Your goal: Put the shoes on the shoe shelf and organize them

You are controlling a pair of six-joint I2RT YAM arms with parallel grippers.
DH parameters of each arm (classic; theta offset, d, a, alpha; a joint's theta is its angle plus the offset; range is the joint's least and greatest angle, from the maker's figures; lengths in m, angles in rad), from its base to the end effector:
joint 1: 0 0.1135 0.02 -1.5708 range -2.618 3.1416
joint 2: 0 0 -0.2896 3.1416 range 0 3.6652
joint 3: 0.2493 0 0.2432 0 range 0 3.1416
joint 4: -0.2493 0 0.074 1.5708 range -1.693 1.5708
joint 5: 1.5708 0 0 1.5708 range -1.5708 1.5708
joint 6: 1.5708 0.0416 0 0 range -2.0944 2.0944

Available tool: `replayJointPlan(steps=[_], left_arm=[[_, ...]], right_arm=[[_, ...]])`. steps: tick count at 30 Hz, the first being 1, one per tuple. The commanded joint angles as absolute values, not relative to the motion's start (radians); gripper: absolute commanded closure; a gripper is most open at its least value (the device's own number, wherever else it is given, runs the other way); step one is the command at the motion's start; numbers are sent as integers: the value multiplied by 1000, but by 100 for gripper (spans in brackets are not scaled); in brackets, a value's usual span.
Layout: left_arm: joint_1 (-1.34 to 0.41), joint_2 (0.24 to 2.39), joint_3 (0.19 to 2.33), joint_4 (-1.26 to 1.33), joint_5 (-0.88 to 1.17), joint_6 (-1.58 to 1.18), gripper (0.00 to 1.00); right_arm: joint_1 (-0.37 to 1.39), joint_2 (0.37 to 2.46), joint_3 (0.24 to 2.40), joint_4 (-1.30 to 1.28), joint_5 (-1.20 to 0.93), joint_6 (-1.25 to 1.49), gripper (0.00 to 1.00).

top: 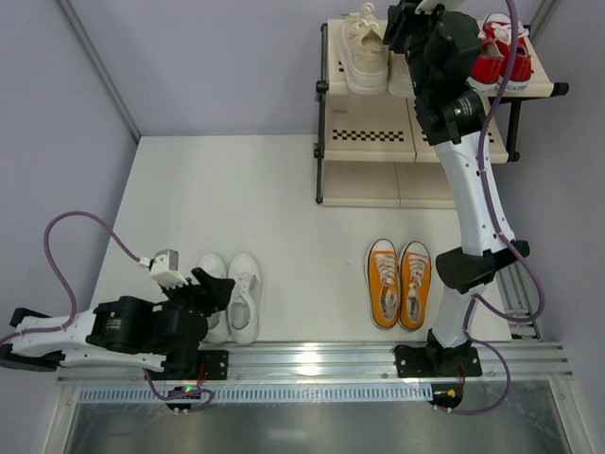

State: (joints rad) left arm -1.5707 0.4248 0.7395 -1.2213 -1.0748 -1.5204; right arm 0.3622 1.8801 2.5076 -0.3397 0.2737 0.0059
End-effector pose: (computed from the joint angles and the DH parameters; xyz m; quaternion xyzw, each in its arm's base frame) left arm 0.0366 -0.0195 0.2890 -0.1464 0.8160 -0.2678 0.4909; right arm 0.3528 0.1217 0.6087 0.0025 0.6028 0.0650 0.7952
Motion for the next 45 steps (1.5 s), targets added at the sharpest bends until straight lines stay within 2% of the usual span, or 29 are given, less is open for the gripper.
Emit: replayJointPlan(steps=[1, 7, 8, 11, 15, 21, 25, 27, 30, 32, 34, 39, 45], left_arm=[[-1572, 414, 759, -1233, -1097, -1549, 31], [-1574, 422, 781, -1213, -1112, -1510, 31], [-1574, 425, 785, -1204, -1118, -1491, 31], [-1572, 436, 804, -1183, -1132, -1456, 30], [-1572, 446, 822, -1076, -1149, -1317, 29], [-1574, 472, 819, -904, -1109, -1138, 25], [-1572, 485, 804, -821, -1074, -1048, 22], [-1572, 491, 798, -781, -1069, -1025, 19], [-1572, 495, 795, -762, -1065, -1003, 17], [-1572, 494, 792, -759, -1066, -1002, 16], [-1572, 494, 782, -756, -1065, -1002, 15], [-1572, 477, 752, -752, -1054, -1031, 15], [-1572, 453, 701, -732, -1060, -1032, 13]], right_arm=[[360, 1836, 2523, -262, 264, 11, 58], [360, 1763, 2520, -198, 252, 5, 39], [362, 1722, 2517, -174, 252, 5, 33], [362, 1646, 2488, -150, 256, -32, 31], [362, 1435, 2369, -181, 267, -34, 31], [364, 1068, 1886, -411, 345, 1, 31], [362, 815, 1515, -638, 387, 211, 31], [364, 757, 1360, -750, 368, 274, 30], [364, 681, 1244, -873, 324, 377, 29], [365, 664, 1160, -929, 273, 443, 20], [367, 657, 1070, -952, 187, 483, 3], [376, 510, 817, -966, 153, 616, 2], [380, 391, 637, -940, 68, 721, 2]])
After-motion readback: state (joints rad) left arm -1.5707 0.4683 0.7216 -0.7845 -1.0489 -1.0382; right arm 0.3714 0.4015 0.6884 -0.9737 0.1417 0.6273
